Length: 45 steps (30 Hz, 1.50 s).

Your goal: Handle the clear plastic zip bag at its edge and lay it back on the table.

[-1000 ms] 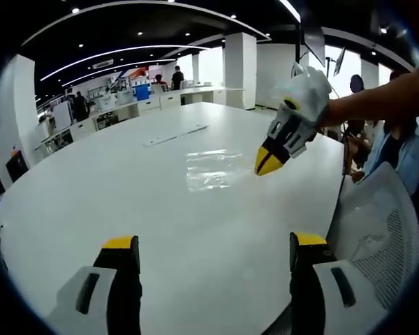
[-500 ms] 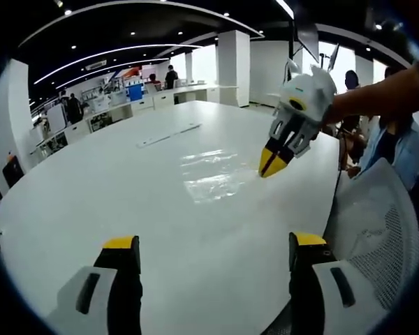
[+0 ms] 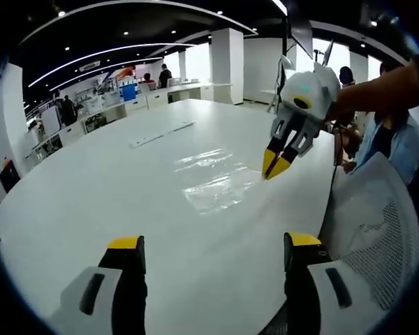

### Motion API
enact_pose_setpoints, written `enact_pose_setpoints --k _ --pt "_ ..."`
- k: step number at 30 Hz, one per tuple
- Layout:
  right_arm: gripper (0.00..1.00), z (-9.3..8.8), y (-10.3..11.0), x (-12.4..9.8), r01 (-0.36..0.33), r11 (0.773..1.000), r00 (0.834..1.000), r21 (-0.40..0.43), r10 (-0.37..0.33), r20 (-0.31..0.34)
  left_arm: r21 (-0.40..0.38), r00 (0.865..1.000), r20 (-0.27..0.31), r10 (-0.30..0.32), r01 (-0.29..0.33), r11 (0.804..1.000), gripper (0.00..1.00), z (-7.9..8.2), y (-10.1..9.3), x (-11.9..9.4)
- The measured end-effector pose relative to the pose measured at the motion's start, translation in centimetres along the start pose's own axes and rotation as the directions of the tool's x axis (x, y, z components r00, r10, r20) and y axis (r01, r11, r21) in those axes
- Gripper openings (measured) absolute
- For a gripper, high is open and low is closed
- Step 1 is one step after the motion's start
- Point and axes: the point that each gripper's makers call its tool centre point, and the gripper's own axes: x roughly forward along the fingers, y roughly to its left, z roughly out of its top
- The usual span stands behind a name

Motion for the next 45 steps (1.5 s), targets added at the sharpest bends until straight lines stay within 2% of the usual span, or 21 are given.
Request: enact_pose_setpoints --k 9,19,27,34,45 --pt "0.0 0.8 0.5 -0.9 -0.016 1.0 0.999 -0.025 0.017 0.027 0.025 1.0 -0.01 -0.029 0.029 0.999 0.74 -0.1 -0.6 0.4" --pt "0.0 1.4 1.0 -1.5 -0.025 0.997 0.999 -0.069 0.027 0.032 0.09 0.998 -0.021 -0.052 0.054 0.994 0.66 0.0 -1.0 0.9" --pt "0.0 1.7 1.2 -1.7 -0.031 0.992 0.999 -0.12 0.034 0.022 0.168 0.997 -0.035 -0.073 0.078 0.983 0.59 0.3 -1.6 1.4" --pt "0.0 2.1 1.3 -1.9 -0.034 0.988 0.999 -0.15 0.037 0.019 0.237 0.995 -0.054 -0.085 0.095 0.967 0.51 0.5 -1.9 1.9" --pt "0.0 2.9 1.6 -2.3 -0.037 0.984 0.999 -0.173 0.043 0.028 0.358 0.988 -0.081 -0.129 0.149 0.922 0.35 1.1 -2.9 2.6"
